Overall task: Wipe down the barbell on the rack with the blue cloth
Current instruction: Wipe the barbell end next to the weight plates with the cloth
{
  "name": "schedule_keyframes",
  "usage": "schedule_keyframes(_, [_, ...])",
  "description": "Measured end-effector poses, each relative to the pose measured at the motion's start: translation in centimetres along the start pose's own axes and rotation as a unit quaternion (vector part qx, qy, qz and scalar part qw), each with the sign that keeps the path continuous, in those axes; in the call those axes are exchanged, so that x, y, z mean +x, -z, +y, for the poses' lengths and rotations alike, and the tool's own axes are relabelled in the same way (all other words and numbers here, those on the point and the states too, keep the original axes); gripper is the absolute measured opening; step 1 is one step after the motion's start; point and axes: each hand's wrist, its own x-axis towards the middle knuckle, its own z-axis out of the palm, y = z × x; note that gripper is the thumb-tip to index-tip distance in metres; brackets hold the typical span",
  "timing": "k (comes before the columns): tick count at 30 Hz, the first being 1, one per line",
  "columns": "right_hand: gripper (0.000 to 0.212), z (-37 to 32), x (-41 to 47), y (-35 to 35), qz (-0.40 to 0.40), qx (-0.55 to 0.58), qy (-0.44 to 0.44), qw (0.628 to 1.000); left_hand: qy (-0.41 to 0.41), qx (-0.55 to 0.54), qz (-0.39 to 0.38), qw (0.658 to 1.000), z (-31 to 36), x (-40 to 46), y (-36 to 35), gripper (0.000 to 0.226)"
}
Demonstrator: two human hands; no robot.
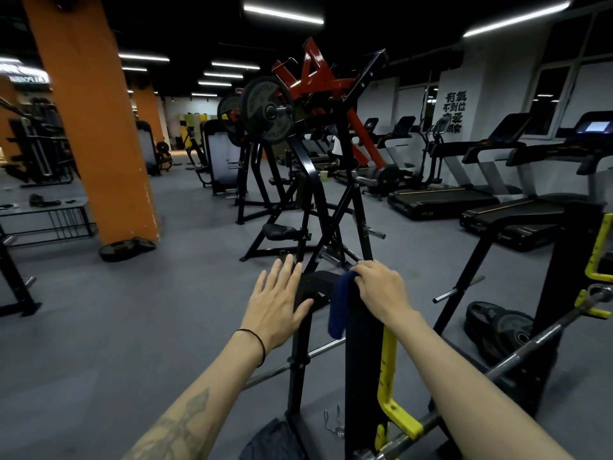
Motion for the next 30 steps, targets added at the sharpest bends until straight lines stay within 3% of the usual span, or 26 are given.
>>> schedule_keyframes(3, [0.025, -0.4, -0.1, 0.7, 0.038, 0.065, -0.026, 0.997, 0.013, -0.007, 0.005, 1.000, -0.9, -0.5, 0.5, 0.090])
schedule_keyframes(9, [0.023, -2.9, -1.4, 0.4, 0.059, 0.082, 0.043, 0.994, 0.034, 0.006, 0.001, 0.999, -3.2, -3.0, 1.4, 0.087])
schedule_keyframes(15, [0.023, -7.6, -2.6, -0.6, 0.012, 0.173, 0.014, 0.985, 0.075, 0.015, -0.015, 0.997, -6.5, -7.9, 1.6, 0.090])
schedule_keyframes(21, [0.020, -12.8, -3.5, -3.1, -0.045, 0.299, -0.047, 0.952, 0.130, 0.022, -0.030, 0.991, -10.3, -13.6, 1.8, 0.098])
schedule_keyframes(30, [0.024, -18.7, -9.5, -9.9, -0.193, 0.405, -0.025, 0.893, 0.206, 0.009, -0.079, 0.975, -13.8, -23.3, -0.2, 0.108])
